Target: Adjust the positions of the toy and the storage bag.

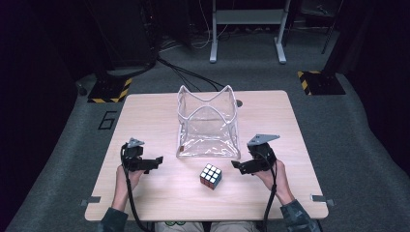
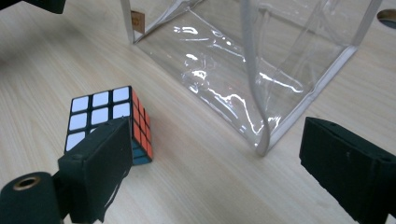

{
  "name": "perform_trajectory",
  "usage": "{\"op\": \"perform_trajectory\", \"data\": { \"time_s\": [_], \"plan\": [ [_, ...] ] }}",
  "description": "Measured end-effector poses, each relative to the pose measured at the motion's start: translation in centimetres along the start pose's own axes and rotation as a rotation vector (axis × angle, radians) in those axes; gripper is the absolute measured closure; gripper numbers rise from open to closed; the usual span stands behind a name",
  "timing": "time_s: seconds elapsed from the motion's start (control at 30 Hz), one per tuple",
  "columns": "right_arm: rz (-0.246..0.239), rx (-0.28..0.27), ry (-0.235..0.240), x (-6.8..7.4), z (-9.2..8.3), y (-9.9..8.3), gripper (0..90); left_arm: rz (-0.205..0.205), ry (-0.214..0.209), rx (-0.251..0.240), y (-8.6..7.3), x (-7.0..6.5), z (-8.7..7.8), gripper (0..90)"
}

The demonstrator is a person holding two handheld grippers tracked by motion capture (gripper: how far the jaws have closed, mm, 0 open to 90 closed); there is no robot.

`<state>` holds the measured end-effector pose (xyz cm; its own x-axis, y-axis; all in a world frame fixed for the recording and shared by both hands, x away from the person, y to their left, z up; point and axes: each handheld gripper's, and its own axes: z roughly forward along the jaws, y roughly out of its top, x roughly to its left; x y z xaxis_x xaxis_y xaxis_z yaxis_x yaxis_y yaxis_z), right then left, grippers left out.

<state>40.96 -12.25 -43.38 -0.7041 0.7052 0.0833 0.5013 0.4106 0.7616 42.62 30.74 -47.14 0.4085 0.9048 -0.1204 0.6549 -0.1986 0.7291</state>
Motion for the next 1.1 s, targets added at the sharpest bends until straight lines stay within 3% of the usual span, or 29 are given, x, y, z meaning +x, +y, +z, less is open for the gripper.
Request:
{"op": "perform_trajectory", "data": {
  "time_s": [0.6, 0.87, 0.93, 1.0, 1.1],
  "plan": [
    [-0.011, -0.021, -0.021, -1.6, -2.5, 5.5, 10.9, 0.055, -0.034, -0.026, 6.7, -1.1, -0.6, 4.8],
    [-0.013, -0.019, -0.044, -2.5, -2.8, 7.4, 11.5, 0.036, -0.064, -0.034, 8.9, -1.1, -0.5, 5.5],
    [-0.011, -0.012, -0.047, -2.7, -2.8, 7.8, 11.5, 0.045, -0.05, -0.03, 9.4, -1.1, -0.5, 6.2],
    [-0.013, -0.013, -0.051, -2.9, -2.8, 8.2, 11.6, 0.042, -0.065, -0.035, 9.8, -1.0, -0.5, 6.1],
    [-0.005, -0.014, -0.052, -3.3, -2.8, 8.8, 11.8, 0.07, -0.037, -0.037, 10.6, -0.9, -0.7, 6.4]
  ]
}}
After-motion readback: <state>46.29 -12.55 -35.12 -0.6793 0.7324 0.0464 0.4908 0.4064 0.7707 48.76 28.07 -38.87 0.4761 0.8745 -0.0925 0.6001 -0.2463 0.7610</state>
